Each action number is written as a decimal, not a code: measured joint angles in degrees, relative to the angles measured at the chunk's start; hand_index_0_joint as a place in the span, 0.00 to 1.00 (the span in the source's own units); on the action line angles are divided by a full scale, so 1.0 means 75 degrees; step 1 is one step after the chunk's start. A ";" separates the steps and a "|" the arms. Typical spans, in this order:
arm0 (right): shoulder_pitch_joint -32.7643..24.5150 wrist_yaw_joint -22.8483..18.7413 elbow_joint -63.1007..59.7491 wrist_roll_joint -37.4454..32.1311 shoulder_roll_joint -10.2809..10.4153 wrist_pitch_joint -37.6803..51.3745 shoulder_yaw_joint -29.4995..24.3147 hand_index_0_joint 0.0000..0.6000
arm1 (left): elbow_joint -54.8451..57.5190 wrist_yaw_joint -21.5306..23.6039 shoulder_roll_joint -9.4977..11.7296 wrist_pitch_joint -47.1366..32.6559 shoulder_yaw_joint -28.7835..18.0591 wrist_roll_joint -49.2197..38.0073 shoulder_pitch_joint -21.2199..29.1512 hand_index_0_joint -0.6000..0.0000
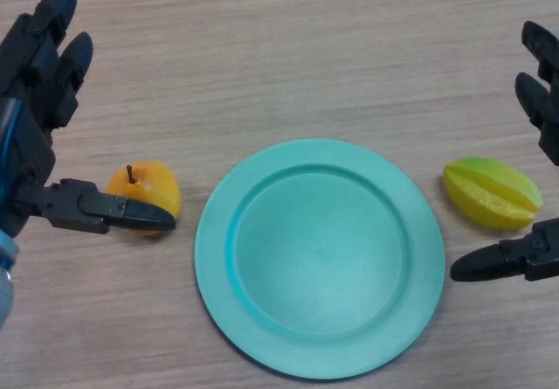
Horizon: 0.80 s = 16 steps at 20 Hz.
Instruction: Pick up the yellow pear and place it on the plate
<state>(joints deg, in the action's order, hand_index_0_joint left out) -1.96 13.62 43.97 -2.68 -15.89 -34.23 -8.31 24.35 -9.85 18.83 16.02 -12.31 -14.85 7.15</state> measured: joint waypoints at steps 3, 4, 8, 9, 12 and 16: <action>0.0005 0.0000 -0.0032 0.0002 0.0000 0.0001 0.0001 0.00 | -0.0086 -0.0001 0.0019 0.0000 0.0000 0.0001 0.0014 1.00; 0.0005 0.0000 -0.0077 0.0002 0.0000 0.0001 0.0001 0.00 | -0.0168 0.0000 0.0019 0.0000 0.0000 0.0003 0.0018 1.00; 0.0016 0.0002 -0.0207 0.0001 0.0000 -0.0003 0.0003 0.00 | -0.0200 0.0000 0.0019 0.0001 -0.0001 0.0012 0.0023 1.00; 0.0016 0.0008 -0.0207 0.0001 0.0000 -0.0020 0.0003 0.00 | -0.0201 0.0000 0.0019 0.0001 0.0000 0.0013 0.0041 1.00; 0.0016 0.0043 -0.0208 0.0001 0.0000 -0.0032 0.0002 0.00 | -0.0391 0.0001 0.0023 -0.0018 -0.0001 0.0030 0.0131 1.00; 0.0013 0.0043 -0.0304 0.0002 0.0000 -0.0029 0.0003 0.00 | -0.1126 -0.0193 0.0276 -0.0742 -0.0037 0.0676 0.0149 1.00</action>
<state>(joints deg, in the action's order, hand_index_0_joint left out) -1.86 13.94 41.70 -2.66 -15.88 -34.45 -8.29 15.90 -11.30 20.90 10.45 -12.58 -9.79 8.27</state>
